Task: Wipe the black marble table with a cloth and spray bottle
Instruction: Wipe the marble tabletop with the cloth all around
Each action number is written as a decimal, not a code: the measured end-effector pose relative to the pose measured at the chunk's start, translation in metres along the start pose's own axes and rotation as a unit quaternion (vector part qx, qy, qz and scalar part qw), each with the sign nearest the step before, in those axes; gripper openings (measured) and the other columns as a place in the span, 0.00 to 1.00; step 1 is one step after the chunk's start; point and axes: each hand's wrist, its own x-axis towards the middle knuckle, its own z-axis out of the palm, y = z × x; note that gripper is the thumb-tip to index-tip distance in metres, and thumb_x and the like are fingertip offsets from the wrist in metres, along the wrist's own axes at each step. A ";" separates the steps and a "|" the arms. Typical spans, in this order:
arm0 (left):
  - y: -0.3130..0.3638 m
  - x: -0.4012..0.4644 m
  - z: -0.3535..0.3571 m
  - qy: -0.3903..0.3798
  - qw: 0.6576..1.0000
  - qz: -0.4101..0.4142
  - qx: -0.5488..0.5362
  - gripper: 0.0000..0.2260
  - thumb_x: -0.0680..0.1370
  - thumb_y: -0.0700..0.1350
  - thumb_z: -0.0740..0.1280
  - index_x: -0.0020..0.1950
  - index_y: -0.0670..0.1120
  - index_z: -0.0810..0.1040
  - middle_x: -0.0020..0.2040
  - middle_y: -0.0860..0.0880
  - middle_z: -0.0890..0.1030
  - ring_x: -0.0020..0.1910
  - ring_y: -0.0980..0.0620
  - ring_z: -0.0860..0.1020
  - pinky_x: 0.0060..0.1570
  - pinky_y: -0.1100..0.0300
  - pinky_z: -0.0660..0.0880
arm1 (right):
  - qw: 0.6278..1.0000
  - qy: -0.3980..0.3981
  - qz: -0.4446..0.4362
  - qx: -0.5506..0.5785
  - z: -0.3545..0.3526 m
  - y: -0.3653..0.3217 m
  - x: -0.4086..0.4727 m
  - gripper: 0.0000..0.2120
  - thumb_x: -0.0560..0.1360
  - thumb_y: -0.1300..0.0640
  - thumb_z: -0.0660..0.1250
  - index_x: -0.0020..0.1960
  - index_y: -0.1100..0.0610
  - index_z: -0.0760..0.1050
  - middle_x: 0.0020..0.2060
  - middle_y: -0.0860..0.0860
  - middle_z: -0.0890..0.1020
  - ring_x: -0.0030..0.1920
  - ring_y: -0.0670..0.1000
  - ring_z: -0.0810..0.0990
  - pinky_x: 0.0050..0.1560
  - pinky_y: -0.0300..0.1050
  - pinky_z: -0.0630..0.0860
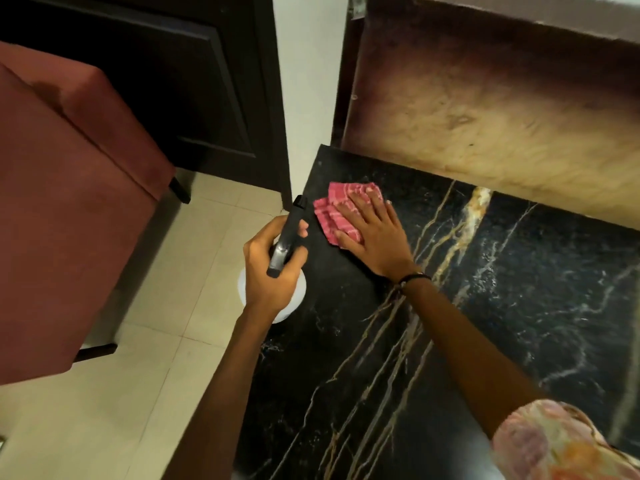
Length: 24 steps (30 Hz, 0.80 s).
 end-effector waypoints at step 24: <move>0.069 -0.239 0.069 -0.001 0.994 -0.107 0.020 0.12 0.69 0.34 0.62 0.49 0.42 0.78 0.31 0.55 0.79 0.29 0.63 0.74 0.35 0.72 0.70 | 0.997 0.002 -0.074 0.038 0.029 -0.010 -0.304 0.29 0.78 0.38 0.55 0.76 0.46 0.58 0.76 0.52 0.60 0.77 0.57 0.49 0.74 0.62 0.53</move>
